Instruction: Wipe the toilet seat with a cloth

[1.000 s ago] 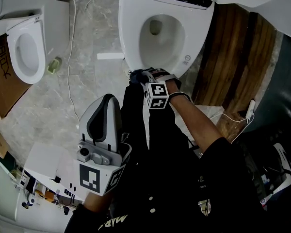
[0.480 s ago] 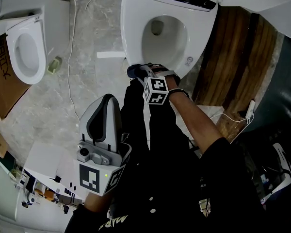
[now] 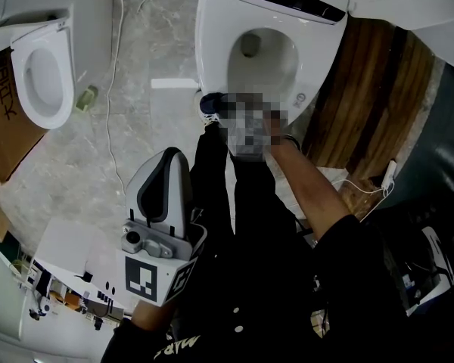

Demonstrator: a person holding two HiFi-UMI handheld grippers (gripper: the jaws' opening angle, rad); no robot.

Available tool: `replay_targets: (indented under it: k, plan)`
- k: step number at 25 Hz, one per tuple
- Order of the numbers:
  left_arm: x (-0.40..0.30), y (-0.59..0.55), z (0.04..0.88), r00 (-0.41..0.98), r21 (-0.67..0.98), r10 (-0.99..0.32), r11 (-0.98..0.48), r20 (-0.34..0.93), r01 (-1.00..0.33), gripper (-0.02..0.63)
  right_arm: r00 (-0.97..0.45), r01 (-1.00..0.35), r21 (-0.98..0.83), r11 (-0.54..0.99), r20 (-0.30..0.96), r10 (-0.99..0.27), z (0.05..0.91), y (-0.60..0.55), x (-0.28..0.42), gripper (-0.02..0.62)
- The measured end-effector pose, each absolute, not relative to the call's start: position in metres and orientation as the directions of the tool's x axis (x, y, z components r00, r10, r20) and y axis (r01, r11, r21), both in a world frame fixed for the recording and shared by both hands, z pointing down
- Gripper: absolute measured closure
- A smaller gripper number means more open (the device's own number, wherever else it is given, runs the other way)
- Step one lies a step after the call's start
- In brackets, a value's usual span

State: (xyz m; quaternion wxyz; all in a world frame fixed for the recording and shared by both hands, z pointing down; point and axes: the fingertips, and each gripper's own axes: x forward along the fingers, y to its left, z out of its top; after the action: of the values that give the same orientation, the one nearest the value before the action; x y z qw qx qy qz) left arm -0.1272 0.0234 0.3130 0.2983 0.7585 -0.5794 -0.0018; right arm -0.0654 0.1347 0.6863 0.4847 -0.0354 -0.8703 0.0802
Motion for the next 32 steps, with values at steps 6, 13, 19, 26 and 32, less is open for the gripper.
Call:
replay_targets:
  k: [6, 13, 19, 26, 32]
  plan:
    - [-0.135, 0.022, 0.314, 0.314, 0.452, -0.885, -0.137, 0.344, -0.882, 0.598, -0.533, -0.021, -0.153, 0.988, 0.838, 0.118, 0.687, 0.114, -0.068, 0.511]
    - [-0.138, 0.02, 0.316, 0.312, 0.453, -0.883, -0.131, 0.352, -0.882, 0.598, -0.545, -0.069, -0.152, 0.986, 0.833, 0.09, 0.687, 0.087, -0.071, 0.511]
    - [-0.141, 0.018, 0.317, 0.309, 0.453, -0.882, -0.126, 0.356, -0.883, 0.598, -0.547, -0.149, -0.144, 0.978, 0.836, 0.039, 0.687, 0.054, -0.072, 0.511]
    - [-0.14, 0.014, 0.318, 0.307, 0.454, -0.883, -0.124, 0.356, -0.882, 0.598, -0.55, -0.206, -0.139, 0.969, 0.835, 0.003, 0.687, 0.032, -0.071, 0.511]
    - [-0.143, 0.011, 0.318, 0.294, 0.455, -0.887, -0.109, 0.358, -0.884, 0.598, -0.546, -0.254, -0.12, 0.96, 0.837, -0.04, 0.686, 0.015, -0.072, 0.511]
